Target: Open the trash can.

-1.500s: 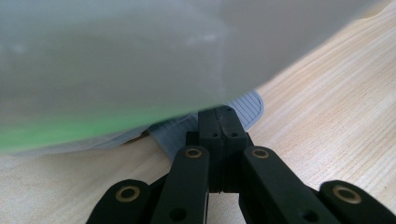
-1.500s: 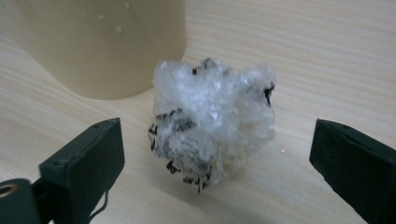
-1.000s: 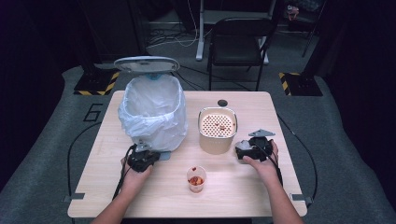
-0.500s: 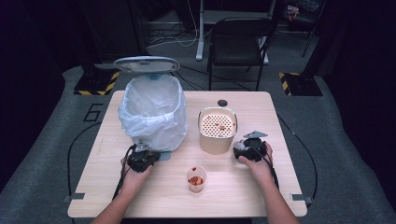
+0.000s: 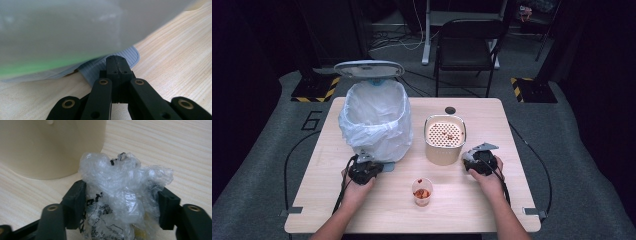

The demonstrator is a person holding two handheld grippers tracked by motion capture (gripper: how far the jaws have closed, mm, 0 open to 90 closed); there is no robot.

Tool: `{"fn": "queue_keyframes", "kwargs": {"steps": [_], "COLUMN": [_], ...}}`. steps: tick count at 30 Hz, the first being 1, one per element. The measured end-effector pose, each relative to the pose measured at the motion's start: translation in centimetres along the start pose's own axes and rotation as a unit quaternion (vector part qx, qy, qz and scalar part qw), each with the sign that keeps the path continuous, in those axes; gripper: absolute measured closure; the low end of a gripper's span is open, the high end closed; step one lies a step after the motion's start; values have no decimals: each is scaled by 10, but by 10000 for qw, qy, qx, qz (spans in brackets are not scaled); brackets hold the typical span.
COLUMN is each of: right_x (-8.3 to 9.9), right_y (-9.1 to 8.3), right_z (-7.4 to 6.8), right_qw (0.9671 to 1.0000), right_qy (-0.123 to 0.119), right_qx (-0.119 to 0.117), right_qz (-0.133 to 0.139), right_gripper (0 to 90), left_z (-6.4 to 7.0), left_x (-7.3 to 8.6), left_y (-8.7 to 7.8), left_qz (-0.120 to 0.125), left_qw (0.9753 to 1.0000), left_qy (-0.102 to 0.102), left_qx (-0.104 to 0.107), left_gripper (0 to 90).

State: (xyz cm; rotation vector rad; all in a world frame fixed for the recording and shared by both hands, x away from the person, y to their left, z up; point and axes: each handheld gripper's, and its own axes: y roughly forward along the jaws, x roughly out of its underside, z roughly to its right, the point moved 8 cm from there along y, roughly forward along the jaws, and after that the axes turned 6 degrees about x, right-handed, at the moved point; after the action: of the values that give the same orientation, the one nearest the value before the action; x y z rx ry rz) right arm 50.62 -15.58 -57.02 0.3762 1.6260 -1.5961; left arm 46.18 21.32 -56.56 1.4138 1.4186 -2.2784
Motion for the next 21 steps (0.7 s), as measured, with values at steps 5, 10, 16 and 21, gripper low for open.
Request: {"fn": "queue_keyframes", "kwargs": {"steps": [5, 10, 16, 21], "right_x": [1, 1, -2, -16], "right_y": [-1, -2, -10, -36], "right_z": [-4, -4, -1, 5], "right_qw": [9999, 9999, 9995, 9978], "right_qy": [-132, -96, 22, 219], "right_qx": [-49, -120, -322, -616], "right_qz": [-5, -37, -22, 90], "right_gripper": [518, 580, 643, 649], "left_z": [0, 1, 0, -1], "left_x": [0, -1, 0, 0], "left_y": [0, 1, 0, -1], "left_qz": [-9, 56, 53, -32], "left_qw": [10000, 10000, 10000, 10000], "left_qy": [6, -17, 7, 34], "left_qx": [-29, -40, -5, 5], "left_gripper": [900, 900, 900, 900]}}
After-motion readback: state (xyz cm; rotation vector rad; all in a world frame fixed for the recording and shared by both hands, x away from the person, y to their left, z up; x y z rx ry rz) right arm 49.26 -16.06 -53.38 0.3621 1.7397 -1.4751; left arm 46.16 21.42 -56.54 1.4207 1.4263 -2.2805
